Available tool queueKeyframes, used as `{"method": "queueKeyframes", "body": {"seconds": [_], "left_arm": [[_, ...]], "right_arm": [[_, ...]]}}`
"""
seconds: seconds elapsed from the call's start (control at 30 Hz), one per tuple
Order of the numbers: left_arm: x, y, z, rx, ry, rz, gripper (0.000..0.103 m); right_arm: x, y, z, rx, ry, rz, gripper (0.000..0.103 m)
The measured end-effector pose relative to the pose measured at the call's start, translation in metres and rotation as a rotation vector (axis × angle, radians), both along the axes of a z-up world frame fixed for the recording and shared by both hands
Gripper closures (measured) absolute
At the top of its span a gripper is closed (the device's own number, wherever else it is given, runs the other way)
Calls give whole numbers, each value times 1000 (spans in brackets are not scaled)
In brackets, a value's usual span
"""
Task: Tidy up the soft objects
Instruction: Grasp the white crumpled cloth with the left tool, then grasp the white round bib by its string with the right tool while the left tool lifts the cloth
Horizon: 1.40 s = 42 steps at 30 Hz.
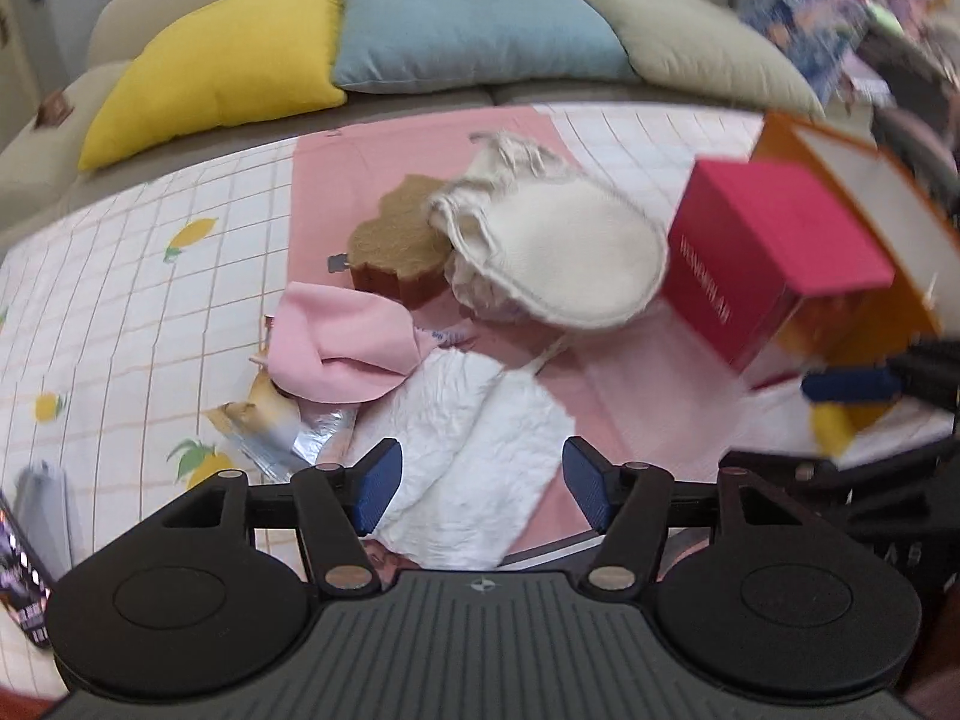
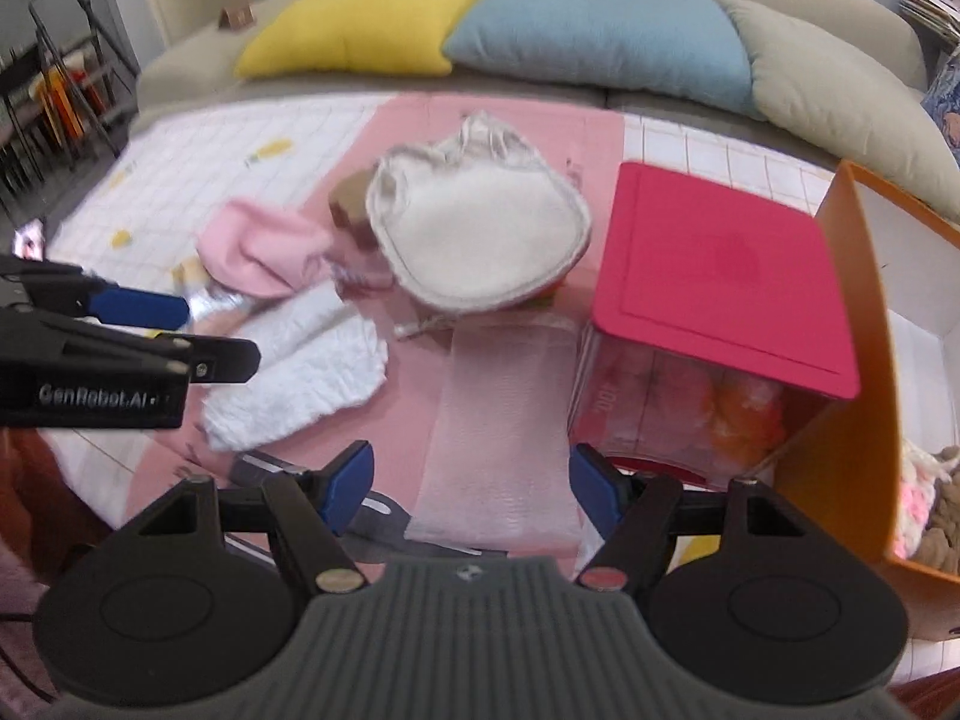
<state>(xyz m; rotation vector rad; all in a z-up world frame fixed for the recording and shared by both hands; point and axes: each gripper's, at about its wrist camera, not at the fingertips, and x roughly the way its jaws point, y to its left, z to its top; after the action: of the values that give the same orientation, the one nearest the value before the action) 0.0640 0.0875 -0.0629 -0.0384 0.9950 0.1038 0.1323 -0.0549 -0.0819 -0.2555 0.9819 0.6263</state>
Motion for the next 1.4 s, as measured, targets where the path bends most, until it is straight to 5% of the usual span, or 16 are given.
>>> {"method": "queueKeyframes", "body": {"seconds": [0.3,0.5,0.77,0.9,1.13,1.4], "left_arm": [[7,-20,-35,149,-18,-151,18],[15,-21,-63,238,0,-150,17],[20,-15,-76,224,1,-129,11],[23,0,-74,114,9,-60,47],[23,9,-64,100,-8,-3,83],[10,17,-28,31,-116,57,85]], "right_arm": [[15,10,-26,-38,52,-7,22],[17,14,-41,-67,34,10,21],[16,14,-46,-56,41,20,21],[13,14,-44,-59,18,37,21],[6,13,-29,-50,-51,64,21],[-11,20,-7,-43,-146,154,29]]}}
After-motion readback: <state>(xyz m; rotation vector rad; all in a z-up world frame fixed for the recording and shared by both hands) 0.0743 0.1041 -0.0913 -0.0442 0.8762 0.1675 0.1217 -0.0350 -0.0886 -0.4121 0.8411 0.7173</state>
